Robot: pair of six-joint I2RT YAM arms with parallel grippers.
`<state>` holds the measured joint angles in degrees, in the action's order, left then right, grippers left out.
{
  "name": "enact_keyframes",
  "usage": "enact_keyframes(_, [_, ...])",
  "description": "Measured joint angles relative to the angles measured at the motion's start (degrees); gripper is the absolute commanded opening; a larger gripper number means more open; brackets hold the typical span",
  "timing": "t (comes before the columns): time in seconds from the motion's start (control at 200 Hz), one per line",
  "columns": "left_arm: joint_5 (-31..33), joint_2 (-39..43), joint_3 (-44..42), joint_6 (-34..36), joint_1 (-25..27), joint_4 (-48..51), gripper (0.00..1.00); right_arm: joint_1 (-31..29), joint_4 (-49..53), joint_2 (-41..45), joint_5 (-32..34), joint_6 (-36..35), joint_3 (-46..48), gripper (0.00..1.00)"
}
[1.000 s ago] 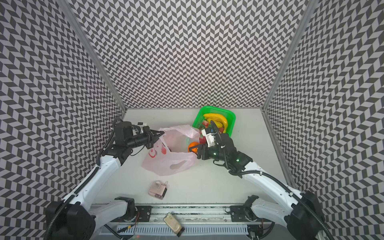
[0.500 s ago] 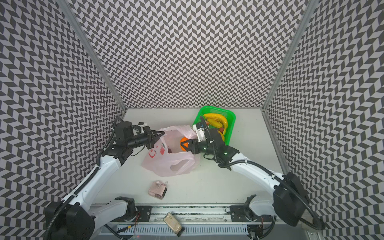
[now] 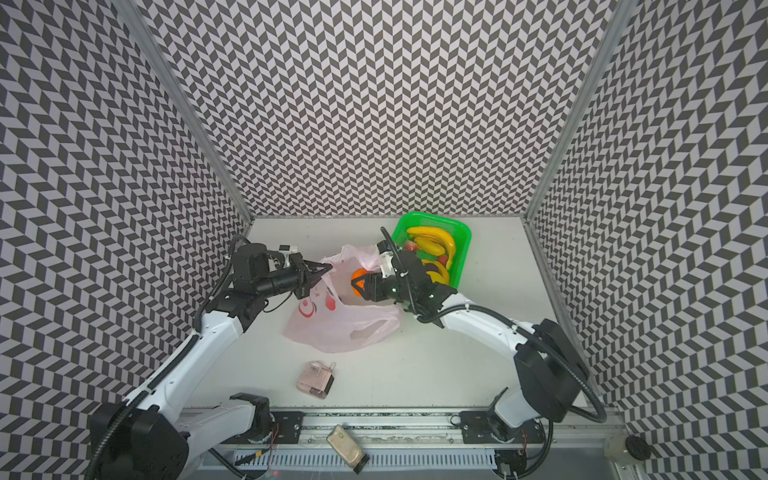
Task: Place the fake fruits into the plastic bag and tie a complex knot
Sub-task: 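Carry the persimmon into the pink bag and open the right gripper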
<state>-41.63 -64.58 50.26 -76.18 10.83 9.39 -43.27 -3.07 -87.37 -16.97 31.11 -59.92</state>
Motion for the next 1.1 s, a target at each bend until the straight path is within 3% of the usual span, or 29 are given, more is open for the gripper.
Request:
enact_keyframes(0.27, [0.02, -0.02, 0.0, -0.02, 0.07, 0.02, 0.0, -0.07, 0.02, -2.38, 0.79, -1.25, -2.01, 0.6])
enact_keyframes(0.621, [0.0, 0.0, 0.0, -0.02, 0.07, 0.0, 0.0, -0.07, 0.87, -3.69, 0.7, -2.12, -2.47, 0.81])
enact_keyframes(1.101, [0.0, 0.0, 0.0, -0.02, 0.07, 0.0, 0.0, -0.07, 1.88, -3.69, 0.98, -3.1, -2.82, 0.81])
